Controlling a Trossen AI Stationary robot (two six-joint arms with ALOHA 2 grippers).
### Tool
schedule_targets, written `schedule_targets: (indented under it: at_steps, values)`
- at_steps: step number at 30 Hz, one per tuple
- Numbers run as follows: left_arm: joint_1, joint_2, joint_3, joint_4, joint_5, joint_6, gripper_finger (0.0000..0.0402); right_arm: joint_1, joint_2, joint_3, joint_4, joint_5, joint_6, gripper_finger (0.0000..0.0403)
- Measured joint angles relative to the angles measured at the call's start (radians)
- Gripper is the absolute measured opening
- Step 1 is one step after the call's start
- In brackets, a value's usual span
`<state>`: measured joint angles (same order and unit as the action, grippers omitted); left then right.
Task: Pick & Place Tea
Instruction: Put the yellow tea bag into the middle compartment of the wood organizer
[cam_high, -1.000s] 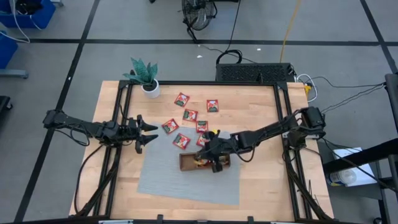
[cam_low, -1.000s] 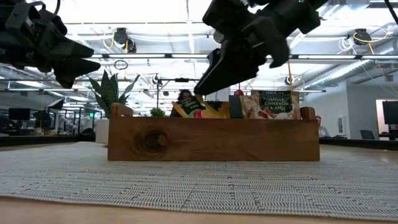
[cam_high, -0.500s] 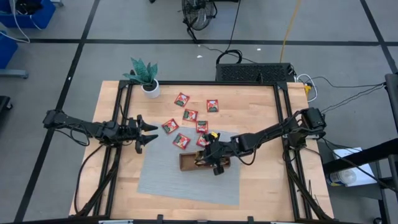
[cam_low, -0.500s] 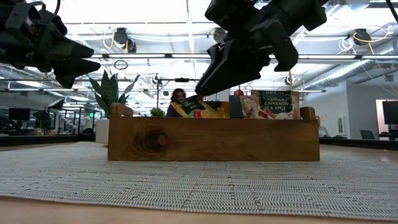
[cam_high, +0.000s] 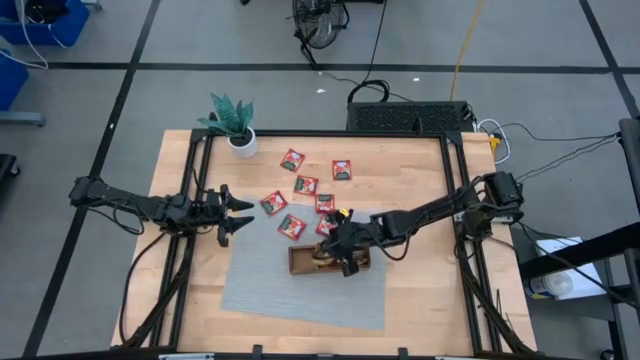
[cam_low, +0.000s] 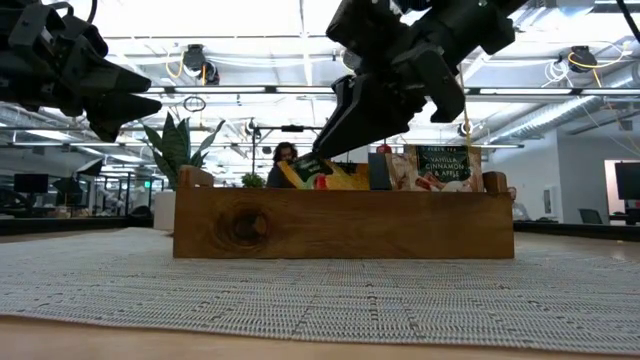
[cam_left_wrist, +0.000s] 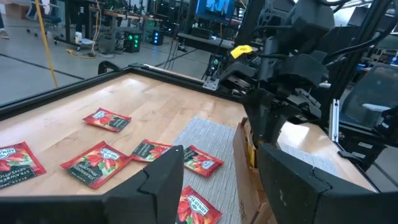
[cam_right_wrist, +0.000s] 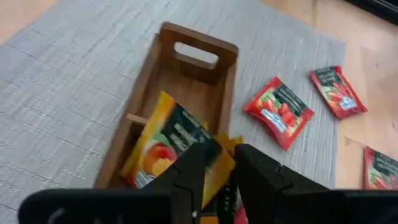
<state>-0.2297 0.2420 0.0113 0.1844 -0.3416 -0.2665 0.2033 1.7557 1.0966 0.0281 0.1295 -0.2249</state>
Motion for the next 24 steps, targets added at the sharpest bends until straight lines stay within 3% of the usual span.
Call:
schedule_targets:
  at_steps: [10, 13, 24]
  values:
    - [0.000, 0.000, 0.000, 0.000, 0.000, 0.000, 0.0205, -0.018, 0.000, 0.000, -0.032, -0.005, 0.002, 0.0072]
    - [0.000, 0.000, 0.000, 0.000, 0.000, 0.000, 0.0205, -0.017, 0.000, 0.000, -0.029, -0.051, 0.000, 0.0070]
    - [0.000, 0.000, 0.000, 0.000, 0.000, 0.000, 0.0205, -0.012, 0.000, 0.001, 0.011, -0.083, -0.006, 0.0004]
